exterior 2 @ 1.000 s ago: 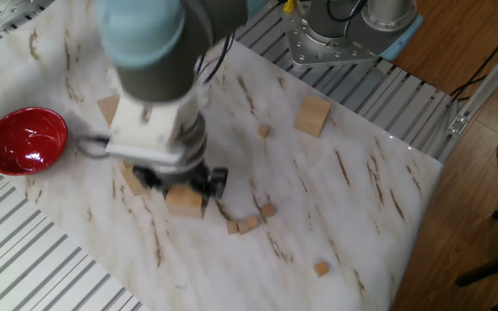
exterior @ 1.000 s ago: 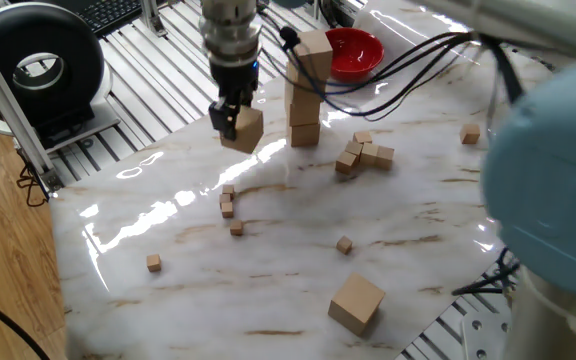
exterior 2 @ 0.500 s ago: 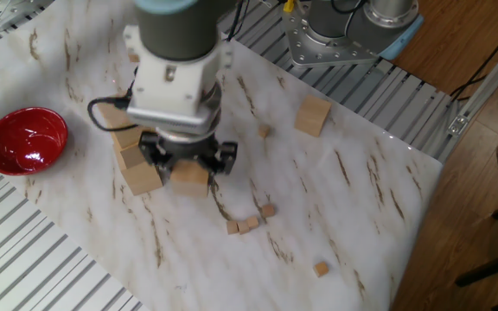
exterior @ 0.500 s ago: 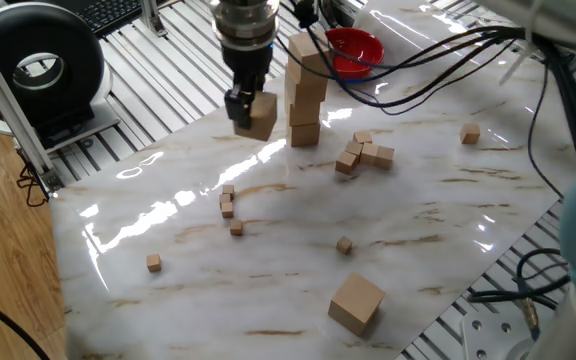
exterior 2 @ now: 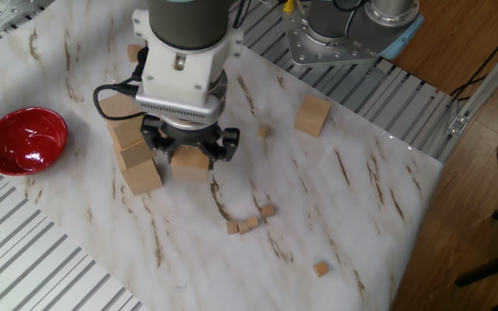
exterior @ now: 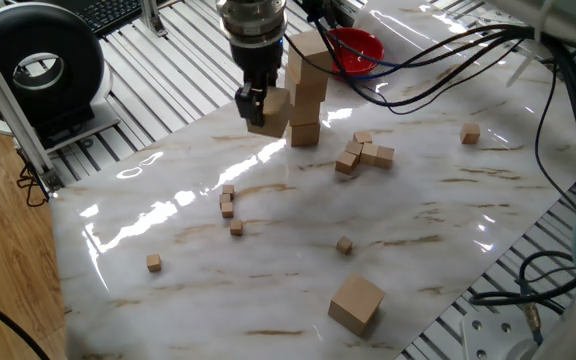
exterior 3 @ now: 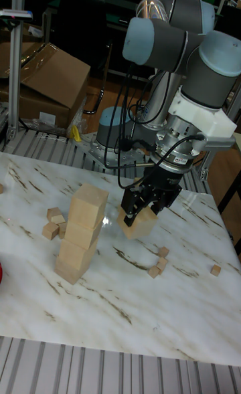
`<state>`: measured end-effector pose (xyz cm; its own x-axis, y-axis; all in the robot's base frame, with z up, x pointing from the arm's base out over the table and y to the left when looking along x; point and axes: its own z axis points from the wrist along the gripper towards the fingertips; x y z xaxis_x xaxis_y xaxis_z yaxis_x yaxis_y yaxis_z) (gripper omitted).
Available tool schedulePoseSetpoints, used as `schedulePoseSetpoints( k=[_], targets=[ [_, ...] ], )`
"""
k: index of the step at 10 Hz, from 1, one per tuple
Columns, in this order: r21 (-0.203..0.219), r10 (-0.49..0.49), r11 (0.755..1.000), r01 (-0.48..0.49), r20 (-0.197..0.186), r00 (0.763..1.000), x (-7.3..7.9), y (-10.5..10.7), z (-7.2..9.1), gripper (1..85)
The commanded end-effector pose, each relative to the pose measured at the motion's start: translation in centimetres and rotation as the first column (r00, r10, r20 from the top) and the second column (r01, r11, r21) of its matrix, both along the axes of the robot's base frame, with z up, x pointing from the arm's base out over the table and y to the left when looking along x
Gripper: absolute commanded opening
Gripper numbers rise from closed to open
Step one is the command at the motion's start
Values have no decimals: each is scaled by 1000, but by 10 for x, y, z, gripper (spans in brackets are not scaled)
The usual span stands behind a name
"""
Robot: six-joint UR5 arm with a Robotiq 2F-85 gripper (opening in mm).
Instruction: Stack the blocks in a vertical line of five
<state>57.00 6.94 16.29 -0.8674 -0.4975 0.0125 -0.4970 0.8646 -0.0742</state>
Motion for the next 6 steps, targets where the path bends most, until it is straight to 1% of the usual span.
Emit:
schedulePoseSetpoints(
  k=[1, 2, 3, 4, 5, 6],
  targets=[
    [55, -39, 998, 43, -64, 997, -18, 14, 2, 403],
    [31, -36, 999, 38, -57, 998, -16, 8, 2, 403],
    [-35, -40, 999, 38, -56, 998, -17, -9, 3, 403],
    [-78, -64, 995, 58, -80, 995, -24, -20, 5, 393],
    [-85, -83, 993, 76, -77, 994, -24, -21, 5, 383],
    [-99, -82, 992, 75, -73, 994, -23, -25, 6, 383]
  ],
)
